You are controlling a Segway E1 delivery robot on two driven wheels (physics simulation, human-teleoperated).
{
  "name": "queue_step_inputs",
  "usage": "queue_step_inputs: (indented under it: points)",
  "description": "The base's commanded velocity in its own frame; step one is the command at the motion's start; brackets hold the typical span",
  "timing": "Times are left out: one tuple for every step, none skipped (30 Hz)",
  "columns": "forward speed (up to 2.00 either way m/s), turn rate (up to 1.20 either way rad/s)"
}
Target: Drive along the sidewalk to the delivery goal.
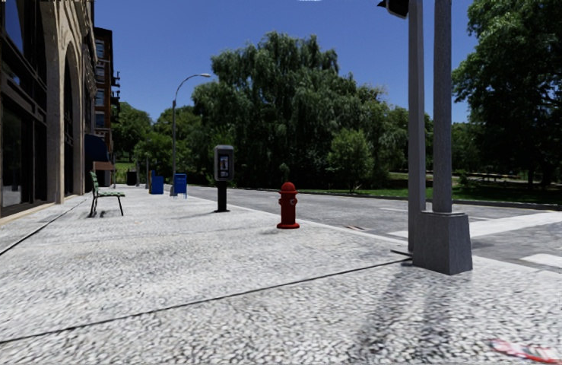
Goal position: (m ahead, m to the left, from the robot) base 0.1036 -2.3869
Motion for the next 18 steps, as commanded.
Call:
queue_step_inputs:
  points:
    - [0.00, -1.20]
    - [0.00, -1.20]
    - [0.00, -1.20]
    - [0.00, -1.20]
    - [0.00, -1.20]
    - [0.00, -1.20]
    - [0.00, -1.20]
    - [0.00, -1.20]
    - [0.74, -1.20]
    - [0.74, -1.20]
    - [1.16, -1.20]
    - [1.49, -1.20]
    - [1.68, -1.19]
    - [1.84, -1.19]
    - [2.00, -1.19]
    - [2.00, -1.14]
    - [2.00, -0.08]
    - [2.00, 0.00]
